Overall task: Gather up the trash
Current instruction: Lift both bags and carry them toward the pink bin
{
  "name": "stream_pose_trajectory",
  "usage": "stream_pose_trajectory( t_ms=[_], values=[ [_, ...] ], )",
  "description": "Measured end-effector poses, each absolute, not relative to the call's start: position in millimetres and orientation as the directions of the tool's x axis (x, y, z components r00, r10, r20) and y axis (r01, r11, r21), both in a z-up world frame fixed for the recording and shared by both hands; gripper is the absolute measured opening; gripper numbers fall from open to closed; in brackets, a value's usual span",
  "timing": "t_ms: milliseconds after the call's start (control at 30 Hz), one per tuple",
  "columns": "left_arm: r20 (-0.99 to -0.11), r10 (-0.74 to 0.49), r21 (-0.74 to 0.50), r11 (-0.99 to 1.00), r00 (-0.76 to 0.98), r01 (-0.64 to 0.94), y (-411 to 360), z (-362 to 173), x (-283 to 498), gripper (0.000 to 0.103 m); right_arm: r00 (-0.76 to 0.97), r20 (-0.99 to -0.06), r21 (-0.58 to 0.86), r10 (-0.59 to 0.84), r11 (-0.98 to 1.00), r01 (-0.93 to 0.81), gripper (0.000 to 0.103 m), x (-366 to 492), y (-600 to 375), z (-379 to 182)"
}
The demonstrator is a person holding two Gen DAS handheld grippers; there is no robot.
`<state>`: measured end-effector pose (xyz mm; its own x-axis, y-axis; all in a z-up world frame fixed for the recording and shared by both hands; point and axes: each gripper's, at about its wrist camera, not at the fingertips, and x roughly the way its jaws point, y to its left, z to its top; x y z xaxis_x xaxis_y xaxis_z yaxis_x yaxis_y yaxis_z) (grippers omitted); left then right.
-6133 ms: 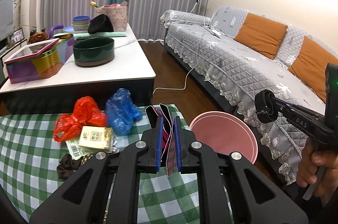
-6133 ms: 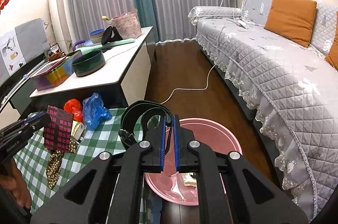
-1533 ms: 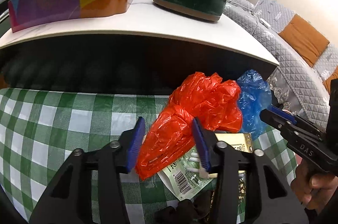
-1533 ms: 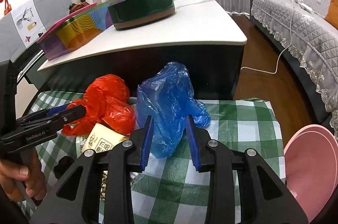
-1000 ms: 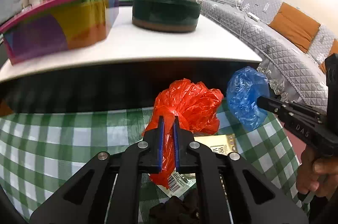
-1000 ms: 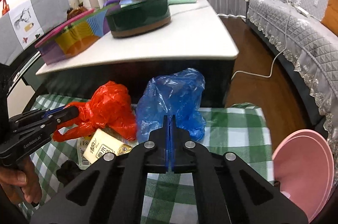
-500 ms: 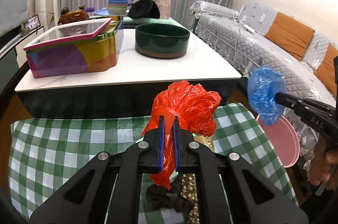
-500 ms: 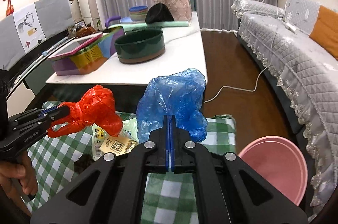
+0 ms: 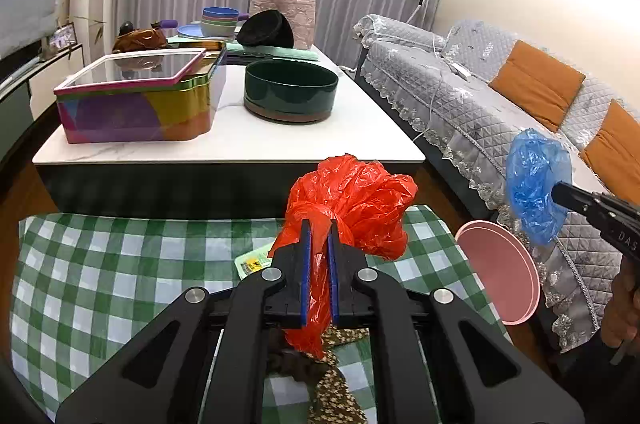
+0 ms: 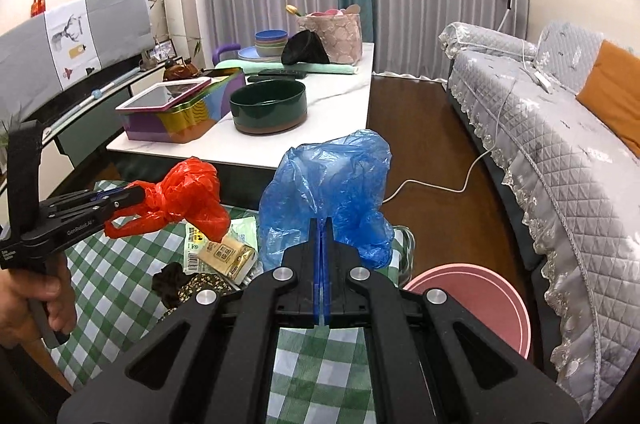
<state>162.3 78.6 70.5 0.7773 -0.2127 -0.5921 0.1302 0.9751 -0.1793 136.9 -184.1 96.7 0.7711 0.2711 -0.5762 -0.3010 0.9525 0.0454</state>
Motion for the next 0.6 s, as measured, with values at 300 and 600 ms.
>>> stream_pose_trajectory(
  t_ms=[300, 600],
  values=[
    [-0.602, -0.219, -0.165, 0.975, 0.768, 0.149, 61, 65, 157, 0.007, 0.778, -0.575, 0.098, 0.252, 0.966, -0.24, 0.001, 139, -211, 83],
    [-0.61, -0.216, -0.147, 0.976, 0.763, 0.159, 43, 59, 160, 0.007, 0.794, -0.567, 0.098, 0.218, 0.975, -0.199, 0.001, 138, -240, 79]
  ],
)
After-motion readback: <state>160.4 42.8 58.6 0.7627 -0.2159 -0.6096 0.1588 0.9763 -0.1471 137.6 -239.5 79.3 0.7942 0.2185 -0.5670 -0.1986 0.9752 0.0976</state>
